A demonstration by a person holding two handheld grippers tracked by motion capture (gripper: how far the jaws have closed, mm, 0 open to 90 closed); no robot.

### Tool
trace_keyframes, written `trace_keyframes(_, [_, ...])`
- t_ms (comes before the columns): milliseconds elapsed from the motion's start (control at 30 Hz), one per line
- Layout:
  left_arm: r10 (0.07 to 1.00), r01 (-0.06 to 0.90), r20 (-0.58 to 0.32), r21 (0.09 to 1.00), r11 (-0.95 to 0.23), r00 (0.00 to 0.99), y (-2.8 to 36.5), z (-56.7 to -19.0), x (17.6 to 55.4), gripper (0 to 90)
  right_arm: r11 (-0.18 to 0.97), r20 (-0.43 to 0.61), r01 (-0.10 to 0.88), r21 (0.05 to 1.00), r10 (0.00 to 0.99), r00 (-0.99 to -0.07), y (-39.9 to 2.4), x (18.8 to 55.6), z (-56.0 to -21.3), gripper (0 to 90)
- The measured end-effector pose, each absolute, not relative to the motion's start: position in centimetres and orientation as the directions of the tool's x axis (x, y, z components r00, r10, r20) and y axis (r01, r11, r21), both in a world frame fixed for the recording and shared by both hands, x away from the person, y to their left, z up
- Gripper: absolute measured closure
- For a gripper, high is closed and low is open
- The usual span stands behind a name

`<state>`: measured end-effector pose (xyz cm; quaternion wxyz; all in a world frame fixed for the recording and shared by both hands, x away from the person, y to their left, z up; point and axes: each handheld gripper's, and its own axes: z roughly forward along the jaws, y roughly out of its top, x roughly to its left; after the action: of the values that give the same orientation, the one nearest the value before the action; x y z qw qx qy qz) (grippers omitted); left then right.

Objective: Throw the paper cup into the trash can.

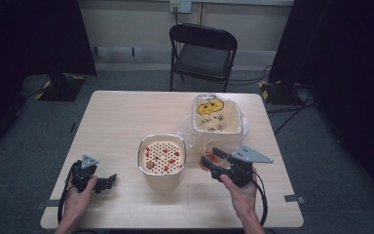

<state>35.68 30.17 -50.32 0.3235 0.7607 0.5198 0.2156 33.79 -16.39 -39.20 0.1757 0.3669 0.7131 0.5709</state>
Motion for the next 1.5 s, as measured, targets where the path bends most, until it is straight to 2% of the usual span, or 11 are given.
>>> trace_keyframes(333, [0.928, 0.651, -0.007, 0.715, -0.256, 0.372, 30.2, -50.3, 35.7, 0.0, 0.019, 0.168, 0.267, 0.964, 0.733, -0.66, -15.7, 34.8, -37.2, 43.5])
trace_keyframes(700, [0.93, 0.652, -0.012, 0.716, -0.249, 0.369, 30.2, -50.3, 35.7, 0.0, 0.07, 0.064, 0.18, 0.981, 0.761, -0.646, -13.5, 36.4, -35.4, 44.9])
trace_keyframes(800, [0.928, 0.651, -0.007, 0.714, -0.256, 0.372, 30.2, -50.3, 35.7, 0.0, 0.127, -0.017, 0.133, 0.983, 0.783, -0.621, -12.6, 37.0, -35.3, 45.3])
trace_keyframes(967, [0.928, 0.651, -0.007, 0.715, -0.255, 0.372, 30.2, -50.3, 35.7, 0.0, 0.166, -0.065, 0.115, 0.979, 0.799, -0.598, -11.6, 37.7, -35.8, 45.9])
trace_keyframes(1133, [0.928, 0.651, -0.007, 0.715, -0.256, 0.372, 30.2, -50.3, 35.7, 0.0, 0.264, -0.168, 0.082, 0.961, 0.793, -0.585, -10.4, 37.8, -35.8, 46.1])
trace_keyframes(1300, [0.928, 0.65, -0.003, 0.714, -0.259, 0.373, 30.2, -50.3, 35.7, 0.0, 0.352, -0.261, 0.044, 0.935, 0.764, -0.59, -9.1, 37.9, -35.1, 46.6])
trace_keyframes(1500, [0.929, 0.651, -0.012, 0.717, -0.25, 0.369, 30.2, -50.3, 35.7, 0.0, 0.412, -0.317, 0.022, 0.911, 0.734, -0.601, -8.1, 38.2, -34.5, 47.1])
